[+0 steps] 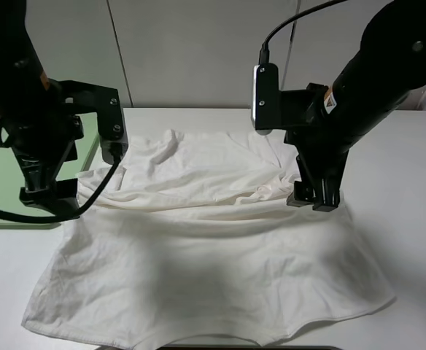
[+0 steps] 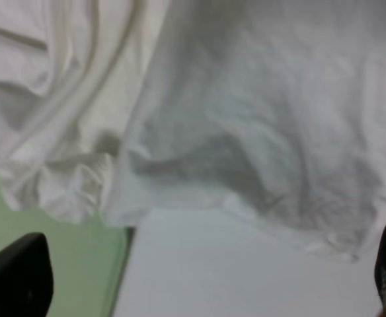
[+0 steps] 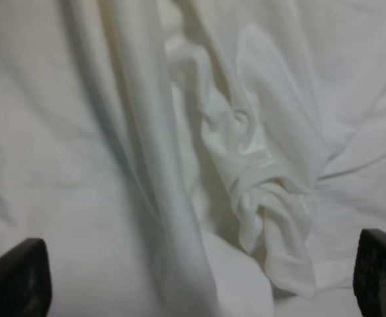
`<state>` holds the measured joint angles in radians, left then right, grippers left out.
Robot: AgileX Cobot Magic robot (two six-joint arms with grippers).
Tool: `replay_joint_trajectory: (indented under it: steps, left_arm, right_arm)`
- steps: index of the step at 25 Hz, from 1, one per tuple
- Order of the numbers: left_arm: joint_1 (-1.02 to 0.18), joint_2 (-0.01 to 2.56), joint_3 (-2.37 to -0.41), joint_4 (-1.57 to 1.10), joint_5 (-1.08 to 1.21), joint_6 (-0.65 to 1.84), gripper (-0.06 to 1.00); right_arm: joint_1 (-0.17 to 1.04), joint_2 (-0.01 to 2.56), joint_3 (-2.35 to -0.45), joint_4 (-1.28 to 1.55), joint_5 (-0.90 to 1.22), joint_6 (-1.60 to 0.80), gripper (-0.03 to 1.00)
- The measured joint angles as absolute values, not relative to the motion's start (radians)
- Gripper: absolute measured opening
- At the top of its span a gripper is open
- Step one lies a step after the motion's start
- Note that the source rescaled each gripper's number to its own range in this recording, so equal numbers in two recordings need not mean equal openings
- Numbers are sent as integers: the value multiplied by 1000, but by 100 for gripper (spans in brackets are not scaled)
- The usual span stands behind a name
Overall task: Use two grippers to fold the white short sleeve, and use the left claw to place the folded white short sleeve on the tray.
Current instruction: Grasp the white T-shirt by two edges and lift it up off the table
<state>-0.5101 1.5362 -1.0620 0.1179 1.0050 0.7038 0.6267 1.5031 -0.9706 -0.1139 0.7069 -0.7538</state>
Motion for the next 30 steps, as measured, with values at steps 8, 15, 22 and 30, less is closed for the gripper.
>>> replay_joint_trajectory:
  steps: [8, 15, 22, 30]
  left_arm:
    - [-510, 1625, -1062, 141, 908, 794, 97]
    - [-510, 1760, -1062, 141, 821, 802, 97]
    - [-510, 1827, -1062, 141, 784, 802, 97]
    - [-510, 1834, -1062, 141, 750, 804, 94]
  right_arm:
    - [627, 1624, -971, -145, 674, -797, 100]
    - [627, 1720, -971, -168, 631, -800, 100]
    - [565, 1796, -969, -189, 589, -800, 100]
    - [521, 1839, -962, -194, 570, -834, 100]
